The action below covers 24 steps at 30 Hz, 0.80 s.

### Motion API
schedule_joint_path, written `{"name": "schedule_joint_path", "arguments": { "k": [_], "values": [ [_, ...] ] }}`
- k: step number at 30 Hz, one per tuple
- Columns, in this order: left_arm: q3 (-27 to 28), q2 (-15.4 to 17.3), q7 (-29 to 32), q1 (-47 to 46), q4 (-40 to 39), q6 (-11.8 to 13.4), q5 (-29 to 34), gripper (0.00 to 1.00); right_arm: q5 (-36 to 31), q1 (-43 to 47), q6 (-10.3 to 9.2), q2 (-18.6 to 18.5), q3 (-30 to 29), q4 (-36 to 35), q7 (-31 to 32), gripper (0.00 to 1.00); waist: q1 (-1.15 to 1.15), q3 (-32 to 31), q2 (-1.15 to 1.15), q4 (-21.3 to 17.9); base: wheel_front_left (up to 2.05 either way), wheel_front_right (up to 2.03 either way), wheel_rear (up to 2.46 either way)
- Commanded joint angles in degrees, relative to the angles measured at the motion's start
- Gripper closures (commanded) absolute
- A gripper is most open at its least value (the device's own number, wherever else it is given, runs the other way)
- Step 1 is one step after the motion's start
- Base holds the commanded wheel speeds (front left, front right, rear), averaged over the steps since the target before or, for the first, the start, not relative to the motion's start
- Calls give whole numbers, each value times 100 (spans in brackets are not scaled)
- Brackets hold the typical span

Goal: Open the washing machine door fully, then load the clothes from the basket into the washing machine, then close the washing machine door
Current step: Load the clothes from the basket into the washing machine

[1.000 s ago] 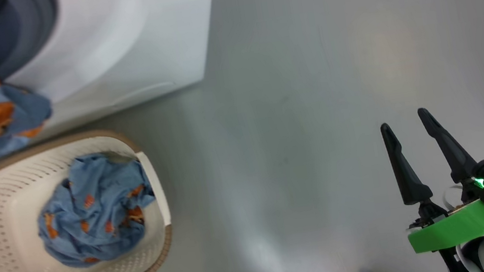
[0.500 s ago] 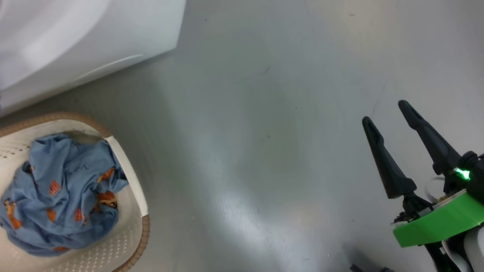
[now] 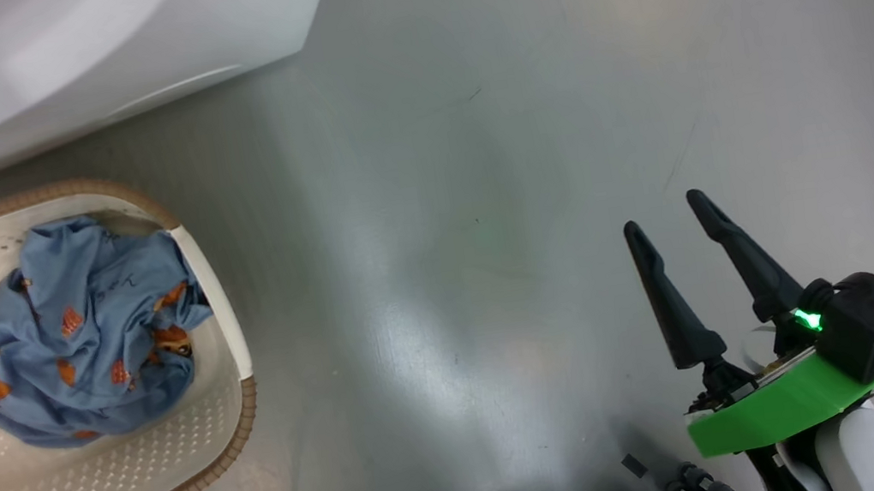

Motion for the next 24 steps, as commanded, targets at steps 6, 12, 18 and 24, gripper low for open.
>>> {"name": "schedule_joint_path", "arguments": {
  "k": [6,12,18,24],
  "values": [
    [-37,330,-322,-521,93,9,91,100,107,95,9,-27,291,-118,-68,0,0,40,0,-115,0,0,0],
    [-170,322,-1139,-808,-65,9,277,100,131,86,9,-27,349,-124,-68,0,0,108,0,-154,0,0,0],
    [-321,327,-1242,-684,-86,9,227,100,172,60,9,-27,318,-101,-68,0,0,119,0,-135,0,0,0],
    [-333,252,-1250,-528,-219,9,174,0,182,-68,9,-27,257,-50,-68,0,0,21,0,-5,0,0,0]
  ]
}}
